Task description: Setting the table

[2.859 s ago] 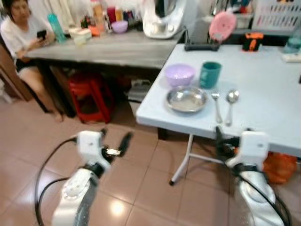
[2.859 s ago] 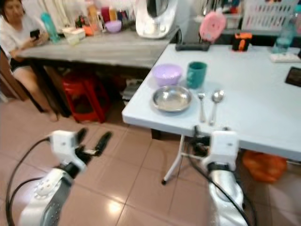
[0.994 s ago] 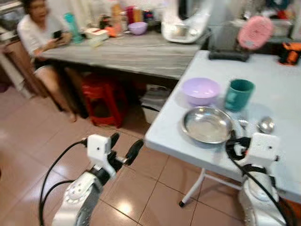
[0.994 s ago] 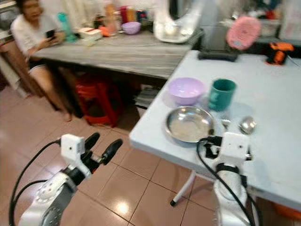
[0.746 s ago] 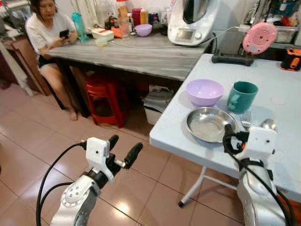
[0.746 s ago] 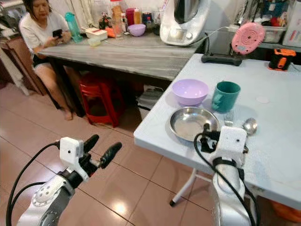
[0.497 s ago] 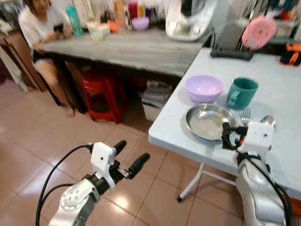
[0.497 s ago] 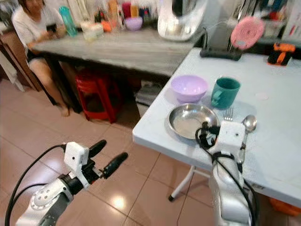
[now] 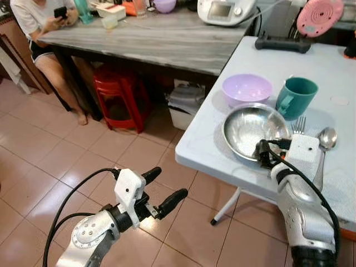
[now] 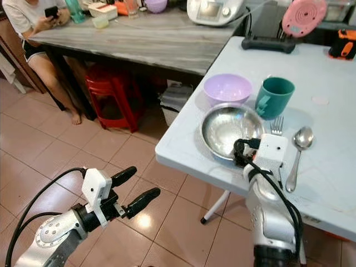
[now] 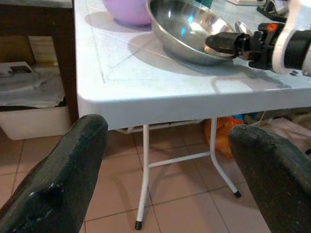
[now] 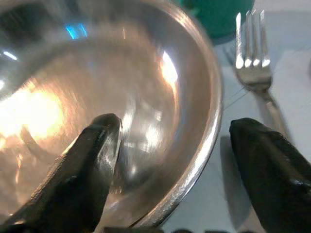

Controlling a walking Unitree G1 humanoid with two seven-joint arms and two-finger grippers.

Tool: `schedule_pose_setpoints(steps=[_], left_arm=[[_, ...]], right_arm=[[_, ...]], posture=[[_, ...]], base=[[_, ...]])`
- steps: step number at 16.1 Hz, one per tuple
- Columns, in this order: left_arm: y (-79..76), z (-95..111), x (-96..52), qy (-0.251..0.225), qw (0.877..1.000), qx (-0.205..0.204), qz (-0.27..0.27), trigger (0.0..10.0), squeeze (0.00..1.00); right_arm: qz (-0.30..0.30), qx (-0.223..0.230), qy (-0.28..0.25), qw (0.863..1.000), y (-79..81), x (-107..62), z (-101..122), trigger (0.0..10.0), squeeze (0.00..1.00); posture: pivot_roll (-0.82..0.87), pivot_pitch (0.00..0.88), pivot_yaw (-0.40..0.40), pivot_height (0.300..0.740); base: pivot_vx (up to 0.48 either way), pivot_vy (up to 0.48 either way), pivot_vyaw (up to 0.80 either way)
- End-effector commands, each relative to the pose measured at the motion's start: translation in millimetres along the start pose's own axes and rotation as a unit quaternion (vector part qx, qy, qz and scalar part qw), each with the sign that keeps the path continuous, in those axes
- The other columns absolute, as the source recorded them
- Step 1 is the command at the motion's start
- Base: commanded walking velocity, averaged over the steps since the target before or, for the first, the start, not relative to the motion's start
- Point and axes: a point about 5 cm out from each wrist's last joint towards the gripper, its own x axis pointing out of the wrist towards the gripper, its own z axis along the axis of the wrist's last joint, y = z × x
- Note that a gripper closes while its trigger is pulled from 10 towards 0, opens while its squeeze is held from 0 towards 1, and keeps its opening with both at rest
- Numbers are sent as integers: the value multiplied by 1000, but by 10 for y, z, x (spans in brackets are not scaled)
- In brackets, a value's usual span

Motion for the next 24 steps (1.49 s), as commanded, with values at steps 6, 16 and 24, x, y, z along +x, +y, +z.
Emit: schedule_pose_setpoints(steps=[6, 16, 24], left_arm=[[-23, 109, 28, -14, 999, 19, -33, 10000, 0], [1, 145, 52, -19, 998, 38, -39, 10000, 0], [40, 214, 90, -34, 997, 52, -35, 10000, 0]], right_arm=[[9, 27, 20, 999, 54, 37, -25, 0, 0], [-16, 115, 26, 993, 54, 94, 54, 0, 0], [-33, 193, 36, 980, 100, 112, 120, 0, 0]], posture=[[-18, 123, 110, 740], [-14, 96, 116, 740], [-16, 84, 119, 740]], base=[[0, 0, 0], [0, 0, 0], [0, 0, 0]])
